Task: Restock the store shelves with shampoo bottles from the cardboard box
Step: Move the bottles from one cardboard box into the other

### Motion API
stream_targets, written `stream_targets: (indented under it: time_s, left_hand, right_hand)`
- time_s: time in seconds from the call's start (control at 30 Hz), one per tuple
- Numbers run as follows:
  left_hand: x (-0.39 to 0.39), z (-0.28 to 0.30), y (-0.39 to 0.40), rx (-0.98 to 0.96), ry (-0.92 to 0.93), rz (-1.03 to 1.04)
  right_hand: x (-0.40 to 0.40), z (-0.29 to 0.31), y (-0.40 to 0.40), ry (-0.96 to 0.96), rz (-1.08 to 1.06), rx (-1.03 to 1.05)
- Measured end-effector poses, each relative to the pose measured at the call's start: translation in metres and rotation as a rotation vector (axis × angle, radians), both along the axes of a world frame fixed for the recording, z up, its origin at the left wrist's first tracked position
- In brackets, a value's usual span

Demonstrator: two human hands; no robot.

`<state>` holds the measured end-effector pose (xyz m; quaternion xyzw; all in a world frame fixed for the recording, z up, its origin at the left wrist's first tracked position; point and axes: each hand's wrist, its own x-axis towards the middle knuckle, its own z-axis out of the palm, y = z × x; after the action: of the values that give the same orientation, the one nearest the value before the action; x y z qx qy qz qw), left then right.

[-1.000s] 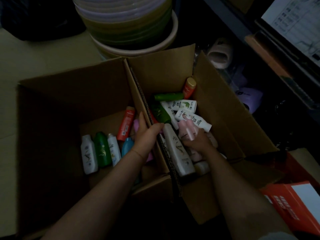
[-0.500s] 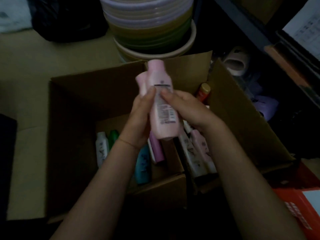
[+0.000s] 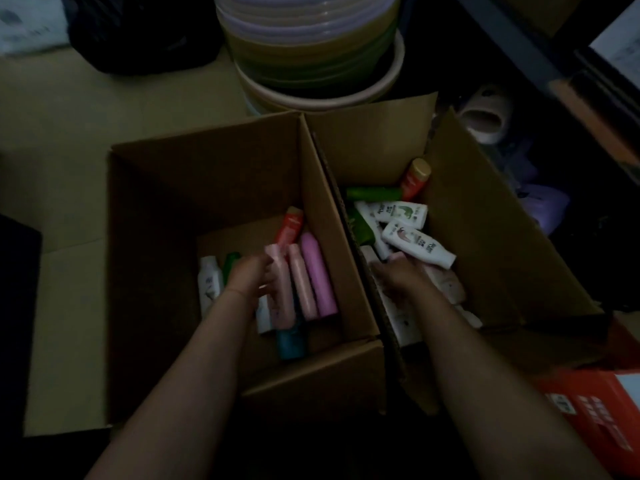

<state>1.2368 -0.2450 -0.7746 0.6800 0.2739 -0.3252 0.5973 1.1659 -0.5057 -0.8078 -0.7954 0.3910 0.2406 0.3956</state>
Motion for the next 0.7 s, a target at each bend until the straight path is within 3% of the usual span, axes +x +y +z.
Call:
stream_targets:
  time_s: [0.23,0.47,0.57,0.7]
  left_hand:
    - [-0.040,0.054,-0.064,-0.209,-0.189,-0.361]
    - [-0.048,0.060,-0.079,-0.291,-0.189,-0.362]
    - [-0.048,0.059,-0.079,-0.297,-0.218,-0.372]
    - [-0.049,0.056,-0.078,-0.288,-0.207,-0.385]
  right_hand:
    - [-0.036,-0.021,0.003,0.046,0.021,0.110]
    - [-0.016,-0.015,-0.010,0.108,-0.212,0.381]
    - [-0.019,-0.023,-0.001,0.139,-0.043,0.208]
    - [-0.036,-0.035,0.016,-0.058,0.059,-0.112]
